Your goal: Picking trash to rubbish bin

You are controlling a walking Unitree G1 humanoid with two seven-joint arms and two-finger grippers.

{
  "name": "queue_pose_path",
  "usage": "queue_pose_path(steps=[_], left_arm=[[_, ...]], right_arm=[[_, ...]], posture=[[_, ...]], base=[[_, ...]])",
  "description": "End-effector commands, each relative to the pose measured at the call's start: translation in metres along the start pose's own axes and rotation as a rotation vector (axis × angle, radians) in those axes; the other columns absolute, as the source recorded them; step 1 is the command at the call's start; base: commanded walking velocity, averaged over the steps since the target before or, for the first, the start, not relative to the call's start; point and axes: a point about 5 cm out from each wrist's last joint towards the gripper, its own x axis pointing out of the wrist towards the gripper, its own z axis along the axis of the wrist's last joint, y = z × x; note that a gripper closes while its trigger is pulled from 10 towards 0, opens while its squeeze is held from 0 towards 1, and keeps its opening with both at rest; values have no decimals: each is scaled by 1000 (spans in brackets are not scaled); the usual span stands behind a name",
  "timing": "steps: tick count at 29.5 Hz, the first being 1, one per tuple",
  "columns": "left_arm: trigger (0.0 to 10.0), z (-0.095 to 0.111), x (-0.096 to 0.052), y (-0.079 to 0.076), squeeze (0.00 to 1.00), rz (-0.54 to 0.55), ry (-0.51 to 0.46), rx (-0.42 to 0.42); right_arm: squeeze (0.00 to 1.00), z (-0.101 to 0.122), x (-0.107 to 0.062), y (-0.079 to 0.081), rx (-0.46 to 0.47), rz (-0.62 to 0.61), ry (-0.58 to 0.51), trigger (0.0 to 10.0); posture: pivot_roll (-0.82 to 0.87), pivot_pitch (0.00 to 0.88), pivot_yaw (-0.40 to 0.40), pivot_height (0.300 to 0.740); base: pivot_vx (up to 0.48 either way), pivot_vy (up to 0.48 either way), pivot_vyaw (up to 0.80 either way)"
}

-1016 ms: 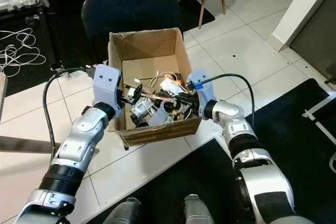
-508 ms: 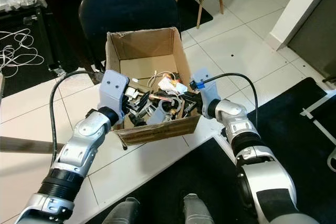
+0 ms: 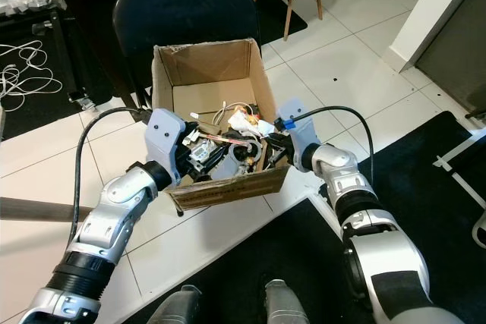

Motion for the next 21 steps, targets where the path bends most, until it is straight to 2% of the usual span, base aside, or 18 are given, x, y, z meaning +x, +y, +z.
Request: queue_pose_path(steps=[1, 2, 3, 4, 6, 8, 9, 13, 16, 17, 19, 20, 21], left_arm=[[10000, 2, -3, -3, 0, -30, -21, 5], [10000, 3, -3, -3, 0, -33, -25, 6], [10000, 3, -3, -3, 0, -36, -27, 7], [10000, 3, -3, -3, 0, -38, -29, 8], [10000, 3, -3, -4, 0, -39, -30, 10], [10000, 3, -3, -3, 0, -34, -30, 15], [10000, 3, -3, -2, 0, -27, -30, 18], [10000, 3, -2, 6, 0, 57, -36, -12], [10000, 4, -5, 20, 0, 189, -45, -33], [10000, 4, -5, 20, 0, 189, -45, -33], [10000, 4, -10, 25, 0, 267, -62, -104], [10000, 8, -14, 26, 0, 301, -80, -145], [10000, 8, -14, 26, 0, 301, -80, -145]], right_arm=[[0, -3, -1, -1, 0, 0, 20, 10000], [384, -3, -1, -1, 18, 4, 21, 10000], [937, -4, -2, -2, 30, 4, 21, 10000], [1000, -4, -2, -3, 40, 3, 21, 10000], [1000, -4, -3, -4, 45, 0, 21, 10000], [1000, -3, -3, -7, -24, -73, 32, 10000], [0, -2, -3, -8, -38, -87, 31, 10000], [0, 1, -4, -11, -55, -138, 15, 10000], [0, 12, -6, -19, -31, -220, -78, 10000], [0, 12, -6, -19, -31, -220, -78, 10000], [0, 19, -11, -28, -2, -342, -149, 10000], [0, 23, -17, -35, 55, -437, -212, 10000], [0, 23, -17, -35, 55, -437, -212, 10000]], posture=[[26, 309, -42, 740], [26, 309, -42, 740], [26, 309, -42, 740], [25, 306, -45, 740], [25, 306, -45, 740], [25, 306, -45, 740], [25, 306, -45, 740], [22, 301, -44, 740], [25, 275, -28, 740], [25, 275, -28, 740], [44, 229, -8, 740], [56, 205, 8, 740], [56, 205, 8, 740]], base=[[0, 0, 0], [0, 0, 0], [0, 0, 0], [0, 0, 0], [0, 0, 0], [0, 0, 0], [0, 0, 0], [0, 0, 0], [0, 0, 0], [0, 0, 0], [0, 0, 0], [0, 0, 0], [0, 0, 0]])
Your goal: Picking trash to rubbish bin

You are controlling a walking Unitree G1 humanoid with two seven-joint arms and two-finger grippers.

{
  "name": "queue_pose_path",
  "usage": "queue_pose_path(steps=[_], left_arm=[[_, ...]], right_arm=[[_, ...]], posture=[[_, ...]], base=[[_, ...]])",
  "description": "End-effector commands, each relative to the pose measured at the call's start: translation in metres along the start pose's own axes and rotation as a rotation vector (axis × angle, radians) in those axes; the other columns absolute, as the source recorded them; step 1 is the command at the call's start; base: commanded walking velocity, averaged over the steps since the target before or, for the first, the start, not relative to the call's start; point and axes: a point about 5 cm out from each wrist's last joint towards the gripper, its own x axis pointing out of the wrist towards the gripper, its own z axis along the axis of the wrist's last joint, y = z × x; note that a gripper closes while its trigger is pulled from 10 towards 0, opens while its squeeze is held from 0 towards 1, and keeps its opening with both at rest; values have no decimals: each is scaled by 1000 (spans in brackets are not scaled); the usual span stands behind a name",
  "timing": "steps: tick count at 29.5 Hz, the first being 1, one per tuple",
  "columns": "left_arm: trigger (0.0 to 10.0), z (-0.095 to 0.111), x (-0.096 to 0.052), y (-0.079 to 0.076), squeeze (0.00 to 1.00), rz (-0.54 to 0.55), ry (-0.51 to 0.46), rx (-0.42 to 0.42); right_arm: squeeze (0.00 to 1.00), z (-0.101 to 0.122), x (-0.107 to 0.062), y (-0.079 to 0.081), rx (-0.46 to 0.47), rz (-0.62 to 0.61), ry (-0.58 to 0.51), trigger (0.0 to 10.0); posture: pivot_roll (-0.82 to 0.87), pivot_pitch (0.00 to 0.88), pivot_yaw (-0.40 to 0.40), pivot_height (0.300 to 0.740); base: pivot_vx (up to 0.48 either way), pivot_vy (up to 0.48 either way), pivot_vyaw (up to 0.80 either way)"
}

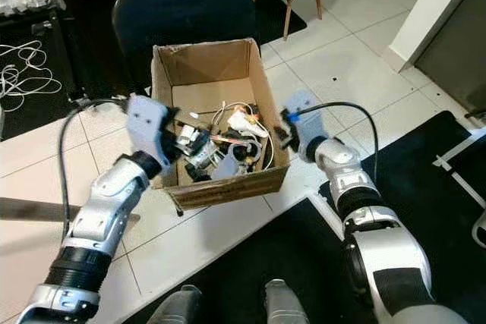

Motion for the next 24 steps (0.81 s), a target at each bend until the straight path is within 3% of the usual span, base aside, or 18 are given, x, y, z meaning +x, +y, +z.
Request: queue_pose_path(steps=[1, 4, 11, 16, 17, 24], left_arm=[[10000, 5, -9, 1, 0, 56, -22, -84], [10000, 11, -18, 1, 0, 106, -48, -107], [10000, 11, -26, -20, 0, 118, -56, -102], [10000, 12, -24, -22, 0, 148, -70, -109], [10000, 14, -21, -24, 0, 179, -78, -133], [10000, 16, -19, -37, 0, 134, -52, -166]], right_arm=[[0, 8, -8, -18, 121, -185, -102, 10000], [0, 10, -18, -23, 164, -275, -174, 10000], [0, 20, -40, 1, 187, -267, -292, 10000], [0, 21, -45, 10, 201, -259, -313, 10000], [0, 19, -49, 19, 219, -253, -318, 10000], [0, 22, -58, 32, 236, -228, -311, 10000]], posture=[[60, 197, 14, 740], [58, 143, 39, 740], [53, 66, 44, 740], [55, 61, 37, 740], [56, 60, 29, 740], [55, 58, 27, 740]], base=[[0, 0, 0], [0, 0, 0], [0, 0, 0], [0, 0, 0], [0, 0, 0], [0, 0, 0]])
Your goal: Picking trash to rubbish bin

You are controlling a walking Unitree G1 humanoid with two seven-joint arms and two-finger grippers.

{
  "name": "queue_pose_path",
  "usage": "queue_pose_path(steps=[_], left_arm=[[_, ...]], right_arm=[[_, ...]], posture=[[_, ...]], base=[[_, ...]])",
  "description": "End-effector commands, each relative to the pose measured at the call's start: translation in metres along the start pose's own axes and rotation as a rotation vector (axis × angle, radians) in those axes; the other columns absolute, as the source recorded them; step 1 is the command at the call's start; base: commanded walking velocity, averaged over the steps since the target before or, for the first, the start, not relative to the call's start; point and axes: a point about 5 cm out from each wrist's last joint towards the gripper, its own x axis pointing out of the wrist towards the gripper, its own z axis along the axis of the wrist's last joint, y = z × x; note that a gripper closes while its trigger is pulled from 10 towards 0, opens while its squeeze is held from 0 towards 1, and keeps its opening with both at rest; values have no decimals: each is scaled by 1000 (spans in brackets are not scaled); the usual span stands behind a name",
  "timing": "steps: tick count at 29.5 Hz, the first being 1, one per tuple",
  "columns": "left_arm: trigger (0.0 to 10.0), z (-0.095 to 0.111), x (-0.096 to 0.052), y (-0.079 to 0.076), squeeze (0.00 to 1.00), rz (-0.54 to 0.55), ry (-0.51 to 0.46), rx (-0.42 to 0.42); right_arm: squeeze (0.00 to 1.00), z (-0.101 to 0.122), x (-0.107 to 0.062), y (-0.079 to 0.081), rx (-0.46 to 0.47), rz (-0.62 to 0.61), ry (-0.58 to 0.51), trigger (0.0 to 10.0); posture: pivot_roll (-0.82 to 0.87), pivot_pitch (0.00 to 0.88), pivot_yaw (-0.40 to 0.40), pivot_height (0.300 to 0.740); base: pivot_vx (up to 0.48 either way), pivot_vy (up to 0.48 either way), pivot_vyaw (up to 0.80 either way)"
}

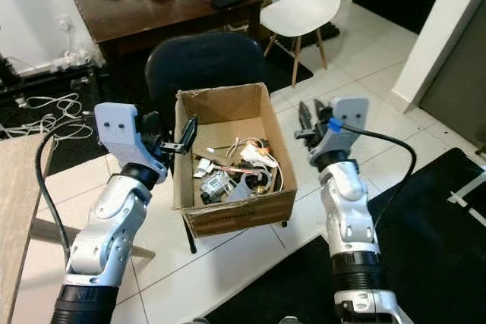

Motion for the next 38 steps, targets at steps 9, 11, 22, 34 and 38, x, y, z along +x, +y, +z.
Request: queue_pose_path(steps=[9, 11, 22, 34, 38], left_arm=[[10000, -3, -2, -6, 0, 15, 26, 24], [10000, -2, -2, -7, 0, 12, 26, 39], [10000, 5, -7, -23, 0, -56, 37, 112], [10000, -2, -4, -5, 0, 81, 86, 126], [10000, -5, -5, -4, 0, 85, 102, 127]], right_arm=[[0, 4, -9, 13, 6, 20, 27, 10000], [0, 4, -10, 14, 5, 23, 30, 10000], [0, 5, -12, 35, 17, 79, 43, 10000], [0, -2, -17, 42, -1, 92, 91, 10000], [0, -6, -19, 37, -9, 70, 119, 10000]], posture=[[49, 57, 28, 740], [49, 57, 25, 740], [54, 33, 28, 740], [52, 21, 25, 740], [36, 24, 33, 740]], base=[[0, 0, 590], [0, 0, 800], [0, 0, 800], [0, 0, 800], [0, 0, 800]])
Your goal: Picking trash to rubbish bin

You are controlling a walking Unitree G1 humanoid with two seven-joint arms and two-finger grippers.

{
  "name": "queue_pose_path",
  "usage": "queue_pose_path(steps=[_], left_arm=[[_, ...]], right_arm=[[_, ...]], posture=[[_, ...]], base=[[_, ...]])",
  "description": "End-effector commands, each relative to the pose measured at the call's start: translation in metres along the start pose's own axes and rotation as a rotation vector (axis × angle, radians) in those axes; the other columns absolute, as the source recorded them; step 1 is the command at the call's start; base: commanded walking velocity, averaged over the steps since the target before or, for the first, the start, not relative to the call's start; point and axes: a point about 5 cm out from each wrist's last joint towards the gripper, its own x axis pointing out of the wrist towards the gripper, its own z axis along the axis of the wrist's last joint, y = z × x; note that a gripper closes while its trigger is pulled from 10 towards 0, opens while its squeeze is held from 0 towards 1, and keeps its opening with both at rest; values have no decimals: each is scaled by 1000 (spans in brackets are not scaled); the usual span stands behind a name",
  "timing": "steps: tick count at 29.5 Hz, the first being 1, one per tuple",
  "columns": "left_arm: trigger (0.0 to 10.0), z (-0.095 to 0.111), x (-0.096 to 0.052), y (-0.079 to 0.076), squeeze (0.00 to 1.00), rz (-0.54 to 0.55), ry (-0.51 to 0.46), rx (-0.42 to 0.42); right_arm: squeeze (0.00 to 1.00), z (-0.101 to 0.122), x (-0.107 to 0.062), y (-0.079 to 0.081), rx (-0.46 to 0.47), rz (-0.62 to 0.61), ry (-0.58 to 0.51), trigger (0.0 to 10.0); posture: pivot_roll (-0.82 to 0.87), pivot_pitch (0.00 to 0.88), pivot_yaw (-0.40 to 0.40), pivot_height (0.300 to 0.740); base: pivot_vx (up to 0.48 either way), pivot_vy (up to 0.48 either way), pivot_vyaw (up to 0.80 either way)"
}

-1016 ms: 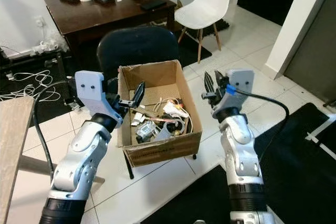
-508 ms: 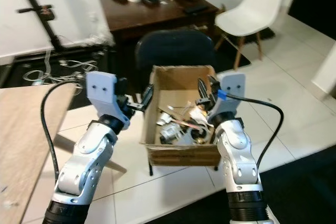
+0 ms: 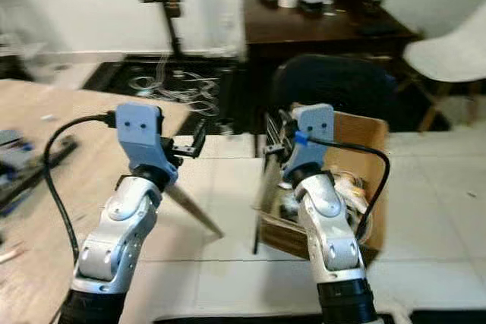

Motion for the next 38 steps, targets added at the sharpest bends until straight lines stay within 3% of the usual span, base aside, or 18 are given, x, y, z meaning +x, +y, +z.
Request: queue_pose_path(steps=[1, 13, 21, 29, 30, 38], left_arm=[[10000, -8, -2, 1, 0, 0, 41, 11], [10000, -24, -5, 15, 0, 65, 102, 46], [10000, -30, -9, 15, 0, 65, 125, 50], [10000, -11, -8, 9, 0, 31, 9, -61], [10000, -5, -11, 3, 0, -20, -25, -82], [10000, -2, -15, 0, 0, -45, -37, -95]], right_arm=[[0, -1, -3, -5, -9, -28, 12, 10000], [0, -17, -18, -18, 29, -110, 96, 10000], [0, -26, -28, -20, 45, -114, 144, 10000], [0, -22, -29, -17, 45, -106, 142, 10000], [0, -22, -28, -15, 45, -95, 140, 10000], [0, -20, -24, -14, 52, -78, 142, 10000]], posture=[[29, 20, 38, 740], [-9, 69, 46, 740], [-23, 101, 57, 740], [-26, 113, 53, 740], [-17, 112, 47, 740], [-9, 118, 39, 740]], base=[[0, 0, 800], [0, 0, 800], [0, 0, 800], [0, 0, 800], [0, 0, 800], [0, 0, 800]])
